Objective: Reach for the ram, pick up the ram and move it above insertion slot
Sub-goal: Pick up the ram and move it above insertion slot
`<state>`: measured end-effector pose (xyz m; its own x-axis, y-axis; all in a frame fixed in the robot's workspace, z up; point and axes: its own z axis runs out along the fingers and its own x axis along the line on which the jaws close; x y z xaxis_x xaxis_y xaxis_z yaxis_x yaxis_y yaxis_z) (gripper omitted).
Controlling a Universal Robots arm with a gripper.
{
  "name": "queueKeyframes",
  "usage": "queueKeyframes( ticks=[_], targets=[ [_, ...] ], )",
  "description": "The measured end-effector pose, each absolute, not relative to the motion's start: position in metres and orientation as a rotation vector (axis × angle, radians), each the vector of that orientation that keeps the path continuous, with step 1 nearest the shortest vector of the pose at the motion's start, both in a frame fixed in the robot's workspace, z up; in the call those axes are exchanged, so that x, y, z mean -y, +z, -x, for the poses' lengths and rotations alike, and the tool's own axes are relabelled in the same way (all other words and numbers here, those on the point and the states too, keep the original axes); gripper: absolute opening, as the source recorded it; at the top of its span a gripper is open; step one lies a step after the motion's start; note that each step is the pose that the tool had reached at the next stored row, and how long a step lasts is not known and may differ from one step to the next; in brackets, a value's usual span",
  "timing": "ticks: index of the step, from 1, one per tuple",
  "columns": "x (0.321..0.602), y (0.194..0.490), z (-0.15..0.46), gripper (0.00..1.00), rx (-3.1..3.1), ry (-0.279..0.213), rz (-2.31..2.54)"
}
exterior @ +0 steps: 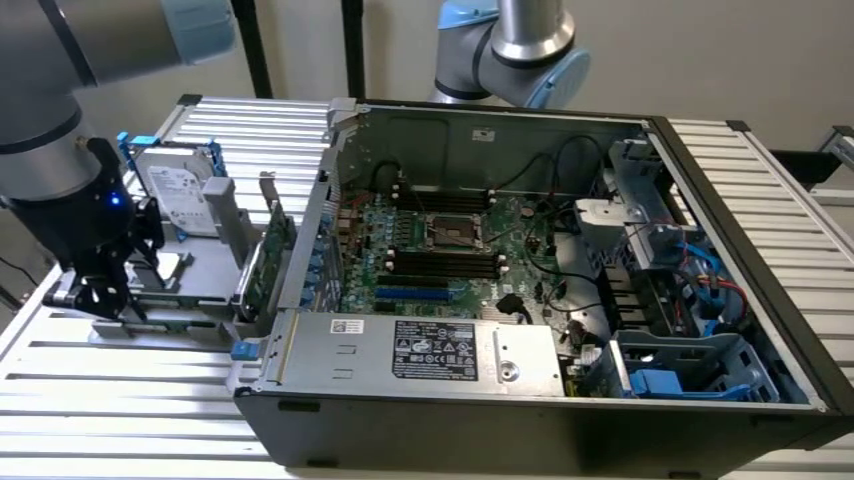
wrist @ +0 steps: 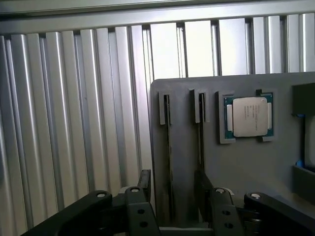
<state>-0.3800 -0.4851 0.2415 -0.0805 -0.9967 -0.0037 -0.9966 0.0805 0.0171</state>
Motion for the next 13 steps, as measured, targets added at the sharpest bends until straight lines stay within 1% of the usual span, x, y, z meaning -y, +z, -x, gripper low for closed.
queueKeyframes(
  ticks=[13],
  targets=[
    [0.487, 0.219, 0.380, 0.48, 2.300, -0.026, -2.128]
  ],
)
